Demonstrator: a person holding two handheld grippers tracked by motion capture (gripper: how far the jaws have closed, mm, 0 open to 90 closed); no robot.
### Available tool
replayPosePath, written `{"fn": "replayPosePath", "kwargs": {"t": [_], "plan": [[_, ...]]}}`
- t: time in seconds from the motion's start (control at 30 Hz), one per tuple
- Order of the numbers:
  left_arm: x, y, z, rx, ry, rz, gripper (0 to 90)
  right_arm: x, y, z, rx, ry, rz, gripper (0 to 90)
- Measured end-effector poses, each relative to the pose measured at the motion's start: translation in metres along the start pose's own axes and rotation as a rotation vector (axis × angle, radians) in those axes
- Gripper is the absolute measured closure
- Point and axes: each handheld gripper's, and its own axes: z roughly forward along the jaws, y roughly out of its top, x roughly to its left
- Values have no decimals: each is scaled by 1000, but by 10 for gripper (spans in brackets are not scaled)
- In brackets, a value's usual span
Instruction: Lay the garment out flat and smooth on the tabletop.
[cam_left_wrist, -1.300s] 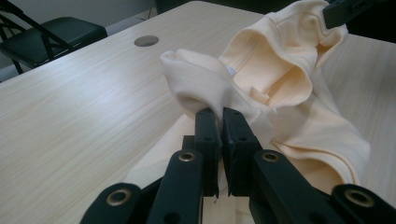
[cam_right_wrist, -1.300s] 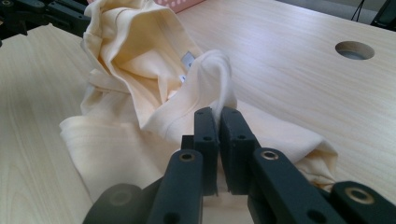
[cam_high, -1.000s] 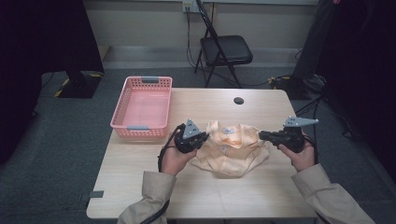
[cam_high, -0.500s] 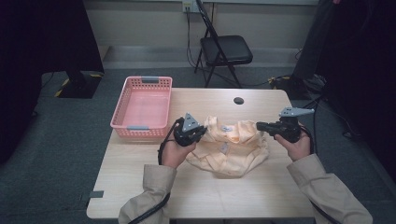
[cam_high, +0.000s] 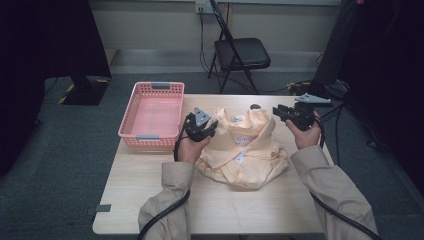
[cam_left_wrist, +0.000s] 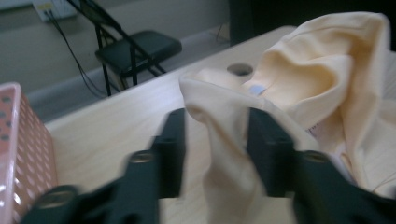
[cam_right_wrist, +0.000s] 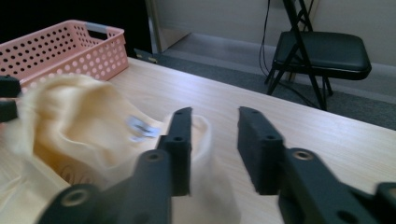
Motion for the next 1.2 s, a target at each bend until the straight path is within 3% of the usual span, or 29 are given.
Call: {"fn": "replayPosePath", "kwargs": {"t": [0.13,0.27,0.33,0.67,0.87,1.2], "plan": [[-4,-11,2,37,-40,-2,289,7,-8,1,50,47,-44,428],[-7,-15,-4,44,-62,-18,188,15,-22,0,103,109,-70,292],[-8,-17,-7,42,-76,-20,179,20,-29,-2,117,116,-99,257],[-17,-36,-24,50,-152,-40,163,25,-53,-18,119,137,-105,160],[-24,-48,-31,59,-173,-42,159,25,-74,-31,122,161,-118,112],[-33,-67,-41,86,-186,-17,158,26,-104,-44,148,176,-144,110]]}}
